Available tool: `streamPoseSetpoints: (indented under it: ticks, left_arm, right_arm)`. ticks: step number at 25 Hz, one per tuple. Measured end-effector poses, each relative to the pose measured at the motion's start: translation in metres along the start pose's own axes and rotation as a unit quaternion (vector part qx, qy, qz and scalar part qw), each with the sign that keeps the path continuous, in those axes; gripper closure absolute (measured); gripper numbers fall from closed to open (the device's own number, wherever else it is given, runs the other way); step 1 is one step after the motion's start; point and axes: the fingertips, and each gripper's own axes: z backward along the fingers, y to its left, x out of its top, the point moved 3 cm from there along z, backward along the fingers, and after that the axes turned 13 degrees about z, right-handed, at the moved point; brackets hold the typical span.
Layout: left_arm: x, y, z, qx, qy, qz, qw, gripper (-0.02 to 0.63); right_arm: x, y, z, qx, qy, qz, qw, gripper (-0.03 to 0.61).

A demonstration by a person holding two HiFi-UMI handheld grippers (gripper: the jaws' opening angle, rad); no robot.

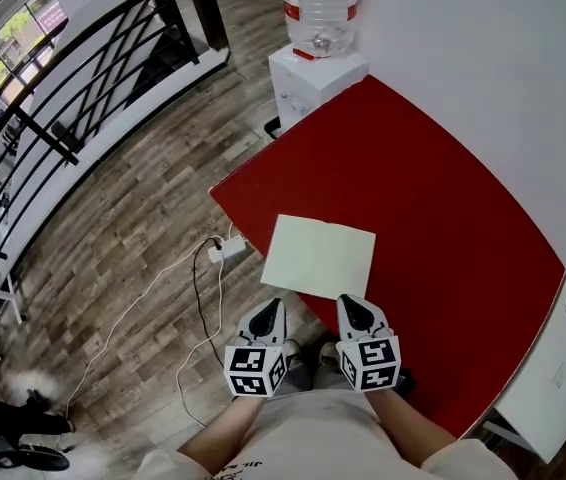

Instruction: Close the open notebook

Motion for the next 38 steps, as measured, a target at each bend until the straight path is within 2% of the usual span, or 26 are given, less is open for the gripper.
streamPoseSetpoints:
  ticks: [21,31,35,38]
  left_arm:
    - [-0.032,0.068,-0.059,0.025,0.022,0.008,0.9994,0.607]
    - [-0.057,0.105,-0.083,0.055,0.045,0.017,0.9973,0.606]
    - [-0.065,0.119,-0.091,0.061,0.049,0.03,0.9965,0.562]
    - [-0.074,0.132,-0.098,0.073,0.058,0.057,0.994,0.534]
  right_arm:
    - [-0.034,0.005,-0.062,-0.004,0.022,-0.013,1.0,0.574]
    - [-0.056,0.01,-0.086,-0.002,0.038,-0.011,0.999,0.574]
    - [-0.065,0.015,-0.089,0.003,0.045,-0.015,0.999,0.574]
    - [-0.074,0.019,-0.091,0.007,0.052,-0.02,0.998,0.574]
